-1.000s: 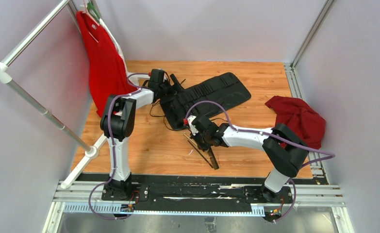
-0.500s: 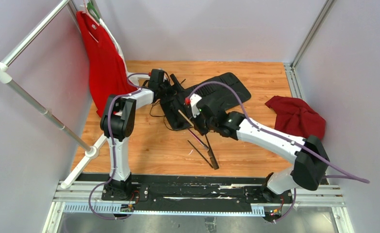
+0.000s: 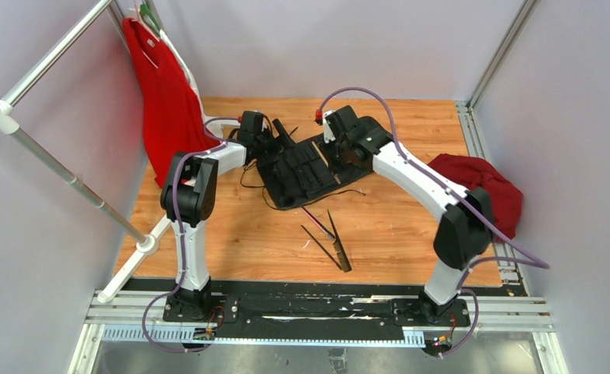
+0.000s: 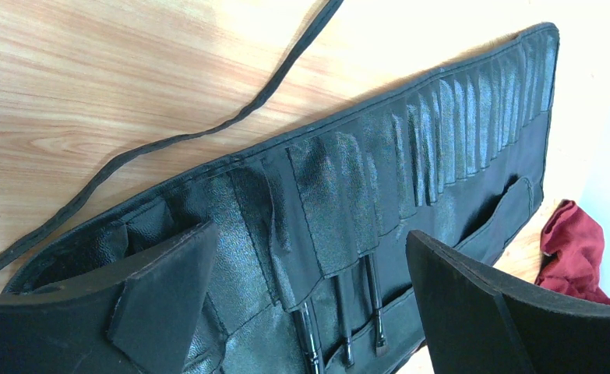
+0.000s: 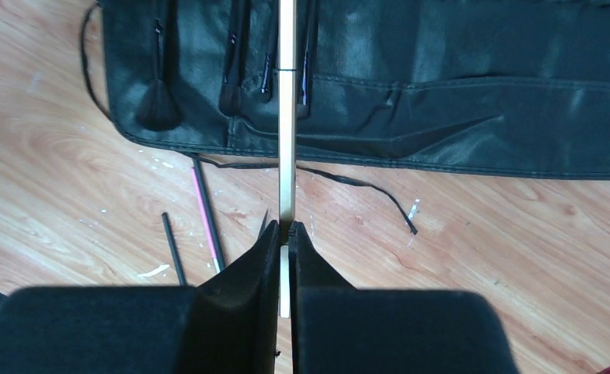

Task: Organize the makeup
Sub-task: Place the makeup brush in the cosmetics bag, then pick up the makeup brush from the center of the board.

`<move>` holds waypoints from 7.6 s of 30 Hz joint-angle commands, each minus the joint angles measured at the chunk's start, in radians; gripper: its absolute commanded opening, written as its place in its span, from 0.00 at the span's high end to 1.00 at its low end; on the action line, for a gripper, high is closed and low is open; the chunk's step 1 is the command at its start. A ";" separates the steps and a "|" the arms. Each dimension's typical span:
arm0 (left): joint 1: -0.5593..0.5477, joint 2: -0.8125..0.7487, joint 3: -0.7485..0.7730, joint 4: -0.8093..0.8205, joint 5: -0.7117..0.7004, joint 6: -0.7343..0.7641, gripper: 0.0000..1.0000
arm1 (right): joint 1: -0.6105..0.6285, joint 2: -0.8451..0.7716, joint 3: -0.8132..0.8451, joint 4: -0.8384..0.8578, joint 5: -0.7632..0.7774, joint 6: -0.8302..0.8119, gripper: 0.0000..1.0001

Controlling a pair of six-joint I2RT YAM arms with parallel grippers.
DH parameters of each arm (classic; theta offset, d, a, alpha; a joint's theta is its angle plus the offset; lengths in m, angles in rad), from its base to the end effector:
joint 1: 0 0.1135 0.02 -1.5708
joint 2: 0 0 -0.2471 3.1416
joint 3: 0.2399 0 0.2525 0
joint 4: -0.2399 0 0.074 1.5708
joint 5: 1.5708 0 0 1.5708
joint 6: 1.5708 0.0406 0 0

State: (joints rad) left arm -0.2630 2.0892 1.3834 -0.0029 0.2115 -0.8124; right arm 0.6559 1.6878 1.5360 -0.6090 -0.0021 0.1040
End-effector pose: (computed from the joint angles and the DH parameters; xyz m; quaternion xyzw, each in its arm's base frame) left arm 0.4365 -0.1264 0.1407 -0.2026 0.8815 -0.2952 0.3077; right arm 0.3038 0.2339 0.3021 -0.2508 0.8842 0.1470 0.3656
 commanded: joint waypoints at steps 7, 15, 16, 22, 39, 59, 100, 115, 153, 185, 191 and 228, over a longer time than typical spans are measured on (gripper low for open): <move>0.015 0.006 -0.026 -0.143 -0.028 0.019 0.02 | -0.066 0.231 0.152 -0.176 -0.112 0.008 0.99; 0.015 0.009 -0.021 -0.144 -0.028 0.021 0.02 | -0.099 0.321 0.193 -0.188 -0.162 0.005 0.99; 0.015 0.009 -0.020 -0.144 -0.028 0.020 0.02 | -0.103 0.332 0.197 -0.190 -0.168 0.006 0.99; 0.015 0.011 -0.020 -0.145 -0.028 0.019 0.02 | -0.115 0.382 0.219 -0.203 -0.184 -0.001 0.99; 0.016 0.014 -0.027 -0.140 -0.027 0.019 0.02 | -0.148 0.463 0.262 -0.186 -0.198 0.005 0.99; 0.017 0.017 -0.032 -0.138 -0.025 0.020 0.02 | -0.160 0.555 0.359 -0.185 -0.214 0.003 0.99; 0.017 0.008 -0.046 -0.146 -0.031 0.029 0.02 | -0.176 0.731 0.595 -0.148 -0.242 -0.006 0.92; 0.016 -0.009 -0.033 -0.155 -0.033 0.028 0.02 | -0.176 0.553 0.482 -0.121 -0.171 -0.018 0.58; 0.016 -0.003 -0.041 -0.135 -0.020 0.020 0.02 | 0.290 -0.139 -0.537 0.183 -0.121 0.121 0.60; 0.016 -0.004 -0.035 -0.141 -0.027 0.025 0.02 | 0.335 -0.071 -0.636 0.268 -0.118 0.158 0.66; 0.018 -0.003 -0.031 -0.144 -0.028 0.025 0.02 | 0.335 -0.056 -0.637 0.274 -0.109 0.155 0.68; 0.018 -0.017 -0.052 -0.136 -0.023 0.021 0.02 | 0.074 -0.045 -0.054 -0.059 0.090 -0.034 0.99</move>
State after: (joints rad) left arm -0.2565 2.0724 1.3697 -0.0261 0.2131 -0.8108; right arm 0.8268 1.5639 1.3666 -0.5682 0.0509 0.1452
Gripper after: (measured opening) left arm 0.979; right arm 0.022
